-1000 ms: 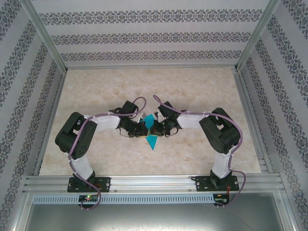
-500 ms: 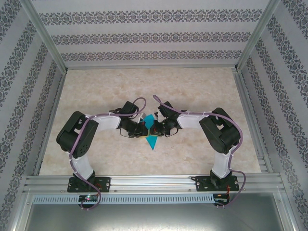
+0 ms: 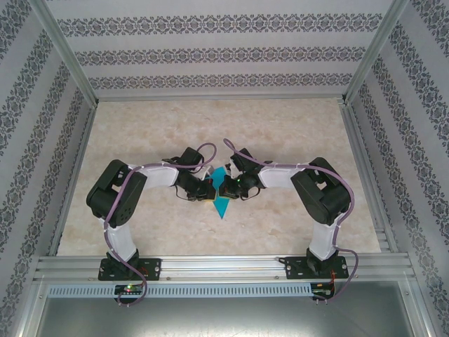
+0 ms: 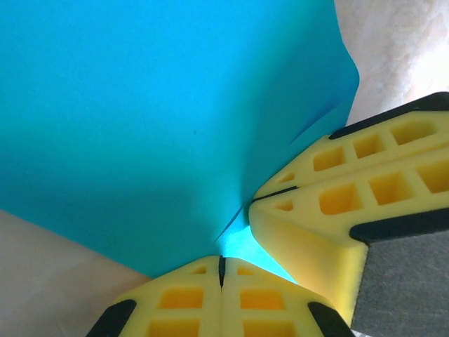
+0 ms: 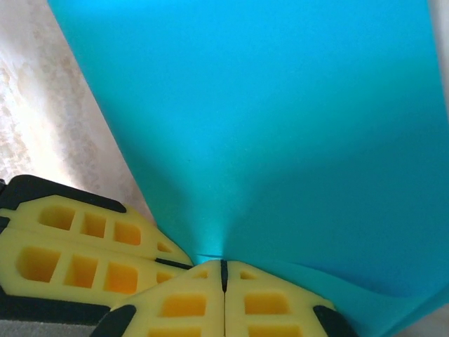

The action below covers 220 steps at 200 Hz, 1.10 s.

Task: Fold a paper plane with a square sheet of paper (pick it up from the middle)
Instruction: Third fold the triangle at the center of the table.

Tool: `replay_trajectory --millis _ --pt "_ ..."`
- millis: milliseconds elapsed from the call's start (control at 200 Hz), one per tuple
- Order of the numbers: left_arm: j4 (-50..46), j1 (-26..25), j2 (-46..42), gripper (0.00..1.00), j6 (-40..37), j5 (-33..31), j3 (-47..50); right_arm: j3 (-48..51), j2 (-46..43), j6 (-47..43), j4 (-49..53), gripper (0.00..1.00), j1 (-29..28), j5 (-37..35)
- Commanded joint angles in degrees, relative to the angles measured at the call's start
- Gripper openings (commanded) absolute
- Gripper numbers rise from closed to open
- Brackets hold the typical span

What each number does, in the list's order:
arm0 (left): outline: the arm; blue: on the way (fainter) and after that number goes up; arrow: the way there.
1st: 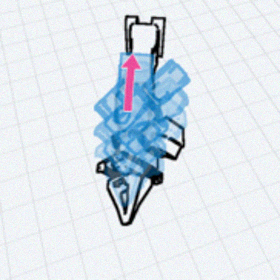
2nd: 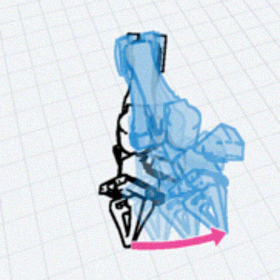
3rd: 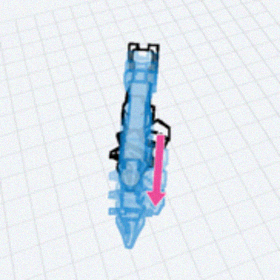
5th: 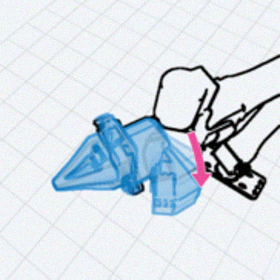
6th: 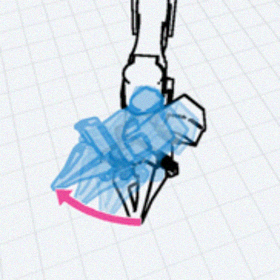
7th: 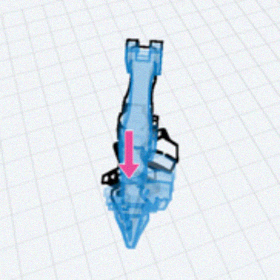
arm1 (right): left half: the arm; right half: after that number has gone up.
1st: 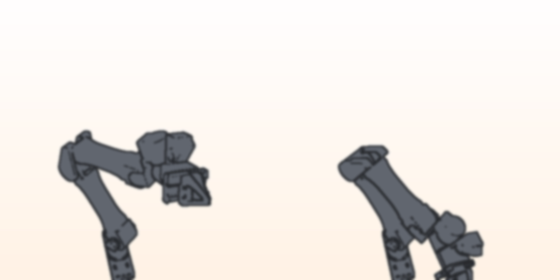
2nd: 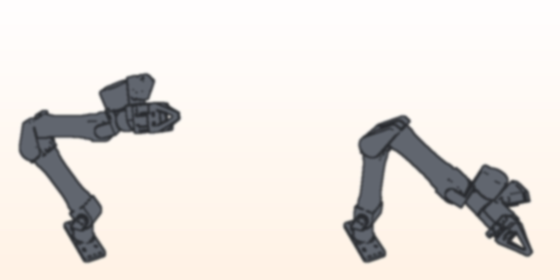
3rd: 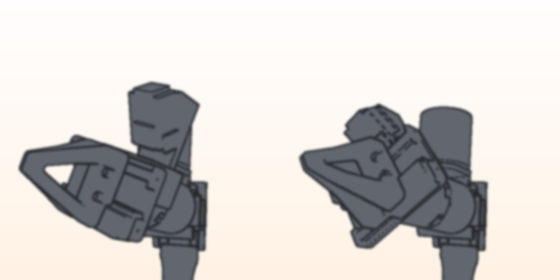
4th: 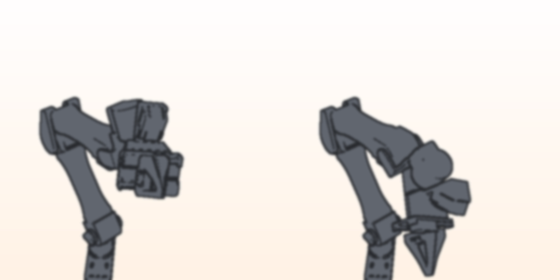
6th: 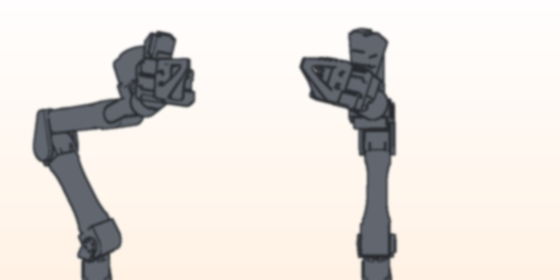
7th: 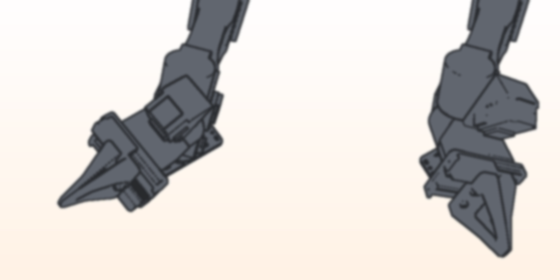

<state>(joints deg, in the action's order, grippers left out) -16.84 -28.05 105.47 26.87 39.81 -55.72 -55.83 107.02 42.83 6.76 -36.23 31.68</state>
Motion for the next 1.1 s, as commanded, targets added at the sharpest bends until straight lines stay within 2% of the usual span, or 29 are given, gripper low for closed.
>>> replay_trajectory --millis 0,95,310,435,689,1094 --pt "-5.33 0.02 3.10 0.03 -3.73 -8.60 0.00 1.50 -2.48 0.96 0.10 0.12 0.01 -1.88" --pt "-7.22 -0.20 3.77 0.04 -5.37 -10.74 -0.66 2.78 -4.43 1.78 -1.35 0.23 0.41 -2.23" --pt "-8.65 -0.49 4.72 0.04 -6.70 -13.37 -1.30 4.07 -5.34 2.64 -3.13 0.23 1.51 -2.79" --pt "-9.51 -0.86 5.18 0.04 -7.37 -14.51 -1.96 3.80 -4.08 2.92 -4.03 0.21 1.78 -3.24" --pt "-10.84 -1.30 5.97 0.04 -8.37 -16.96 -2.83 3.69 -1.40 1.30 -1.76 0.10 2.56 -5.26" --pt "-13.22 -2.14 7.29 0.04 -9.15 -19.96 -3.55 6.69 -2.34 -0.12 -3.64 0.11 4.84 -6.94"
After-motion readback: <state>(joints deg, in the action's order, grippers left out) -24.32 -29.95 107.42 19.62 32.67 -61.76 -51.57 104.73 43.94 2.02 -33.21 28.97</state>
